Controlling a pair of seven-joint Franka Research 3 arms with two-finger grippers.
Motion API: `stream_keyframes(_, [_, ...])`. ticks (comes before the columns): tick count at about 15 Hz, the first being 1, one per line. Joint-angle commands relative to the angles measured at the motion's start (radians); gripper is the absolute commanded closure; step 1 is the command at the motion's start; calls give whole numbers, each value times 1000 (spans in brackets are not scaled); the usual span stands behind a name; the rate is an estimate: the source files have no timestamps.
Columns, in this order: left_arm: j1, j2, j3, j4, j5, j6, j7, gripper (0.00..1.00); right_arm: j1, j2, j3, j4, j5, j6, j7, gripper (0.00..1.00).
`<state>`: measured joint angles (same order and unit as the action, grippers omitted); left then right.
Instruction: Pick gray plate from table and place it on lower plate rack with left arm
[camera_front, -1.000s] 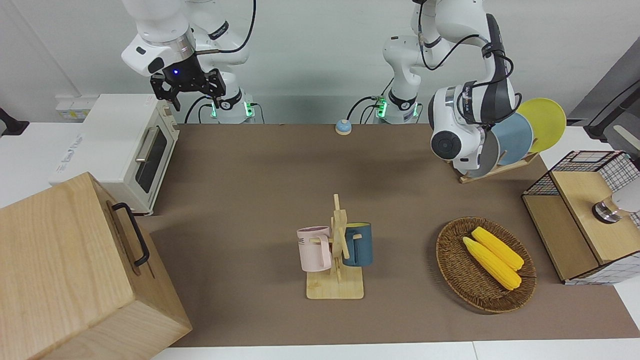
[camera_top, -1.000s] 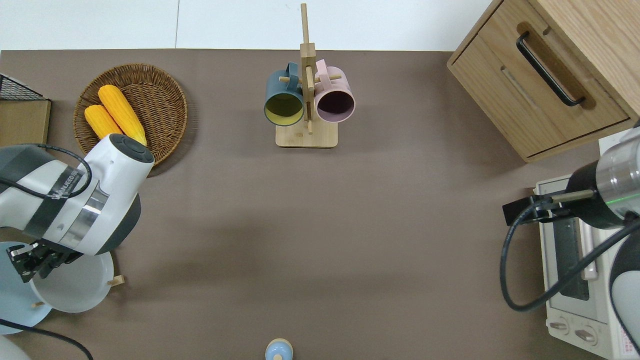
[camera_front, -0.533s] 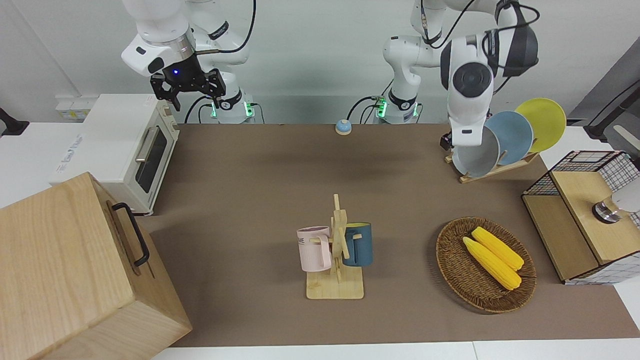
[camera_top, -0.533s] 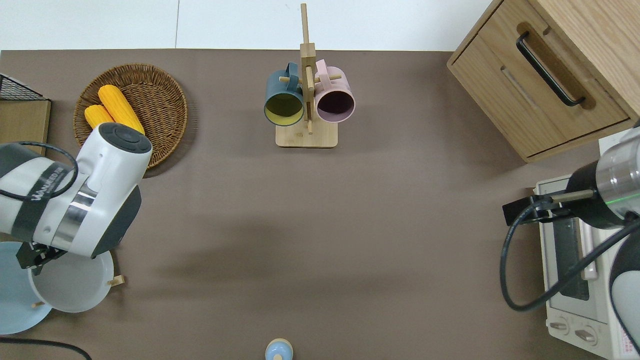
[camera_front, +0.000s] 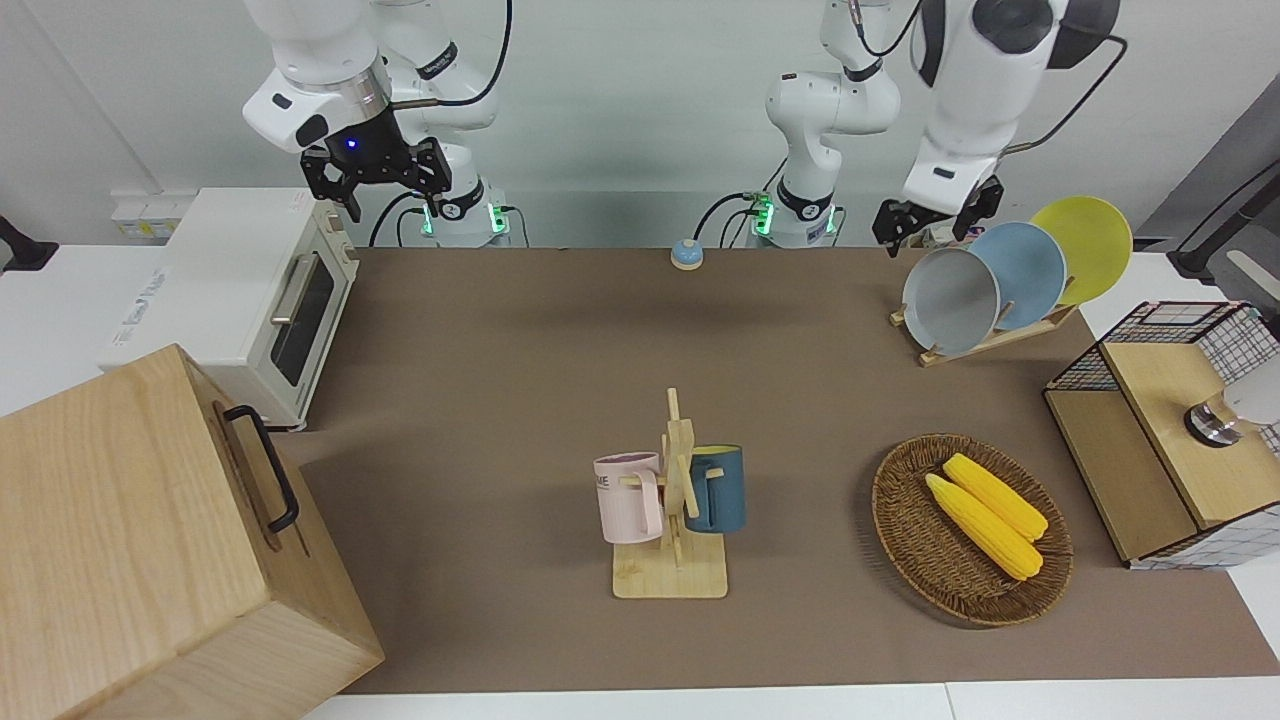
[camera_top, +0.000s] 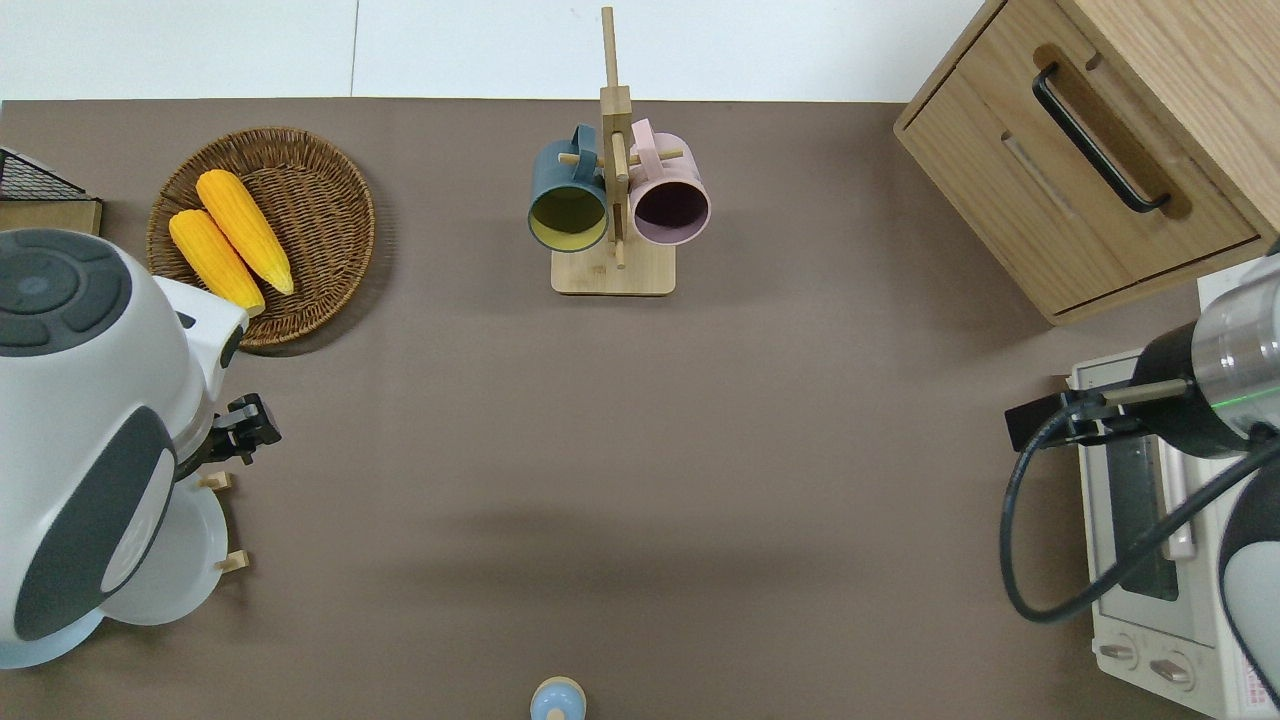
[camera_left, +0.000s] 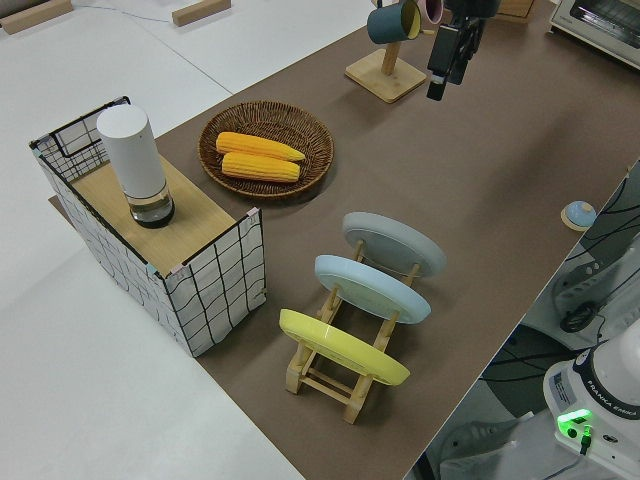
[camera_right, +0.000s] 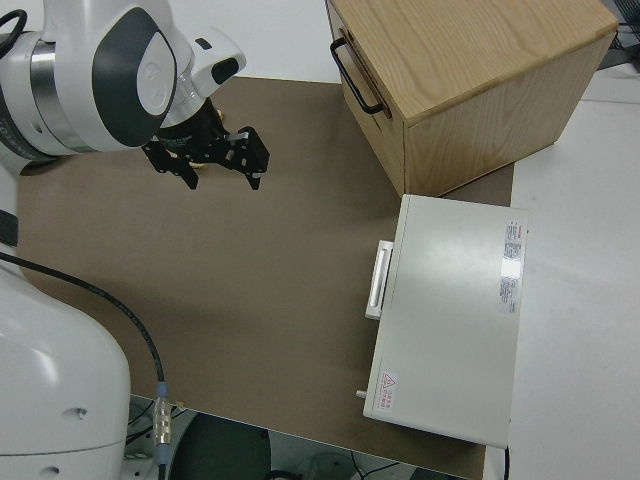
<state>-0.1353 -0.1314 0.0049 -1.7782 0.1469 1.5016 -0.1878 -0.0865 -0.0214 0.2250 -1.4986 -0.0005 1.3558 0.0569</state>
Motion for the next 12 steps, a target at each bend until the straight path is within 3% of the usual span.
stream_keyframes(1, [19, -43, 68, 19, -133, 29, 155, 5, -15, -5, 7, 6, 4, -15, -3, 11])
stream_keyframes(5, [19, -54, 73, 51, -142, 34, 180, 0, -15, -5, 7, 6, 4, -15, -3, 11])
stream_keyframes(9, [11, -51, 70, 51, -141, 35, 101, 0, -15, -5, 7, 6, 4, -15, -3, 11])
stream_keyframes(12, [8, -65, 56, 51, -73, 35, 94, 0, -13, -5, 7, 6, 4, -15, -3, 11])
